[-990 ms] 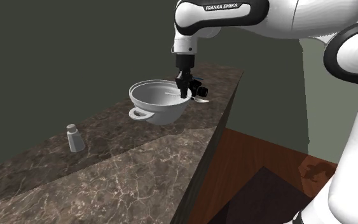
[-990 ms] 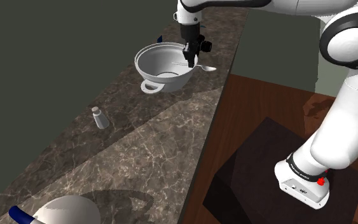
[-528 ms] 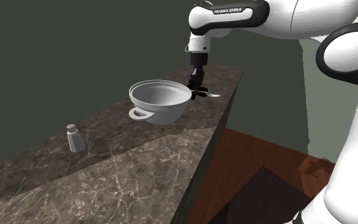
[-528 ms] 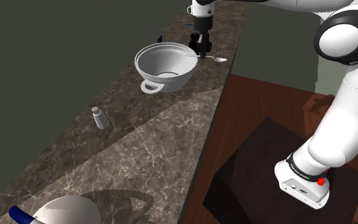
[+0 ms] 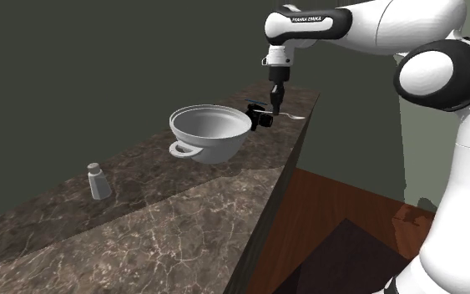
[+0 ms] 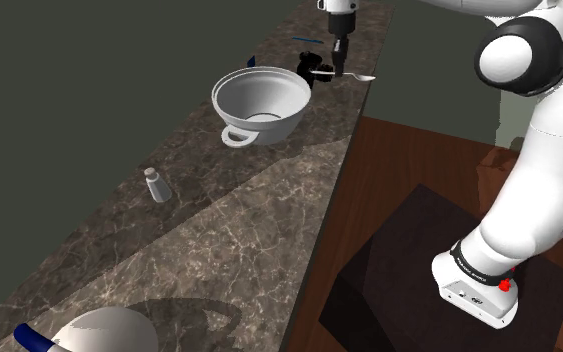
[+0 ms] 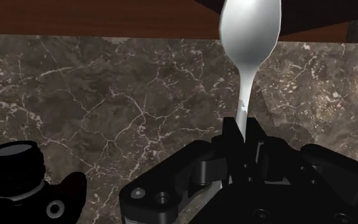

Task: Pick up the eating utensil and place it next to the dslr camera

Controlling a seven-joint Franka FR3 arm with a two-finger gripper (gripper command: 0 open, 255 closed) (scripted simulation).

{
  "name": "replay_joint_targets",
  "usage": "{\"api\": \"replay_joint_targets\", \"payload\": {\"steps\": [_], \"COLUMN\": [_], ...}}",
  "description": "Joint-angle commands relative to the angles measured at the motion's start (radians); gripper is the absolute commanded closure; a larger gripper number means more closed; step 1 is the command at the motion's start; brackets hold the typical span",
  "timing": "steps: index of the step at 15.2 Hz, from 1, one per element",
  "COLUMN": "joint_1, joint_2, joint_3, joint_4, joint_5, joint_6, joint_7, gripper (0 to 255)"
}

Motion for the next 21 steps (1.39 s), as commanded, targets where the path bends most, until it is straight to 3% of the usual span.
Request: {"api": "replay_joint_targets", "payload": {"steps": [1,6,21], "joint_1": [-0.024,-0.081,-0.084], "joint_2": [0.037,0.138,0.11], "joint_3": [-0.014,-0.041,-0.042], "joint_4": [0.052,0.209,-0.038], "joint_5": [-0.006,-0.016,-0.015], "joint_6": [-0.016,-0.073,0.146], "joint_7": [-0.04,-0.125,-0.127], "gripper": [255,255,255]}}
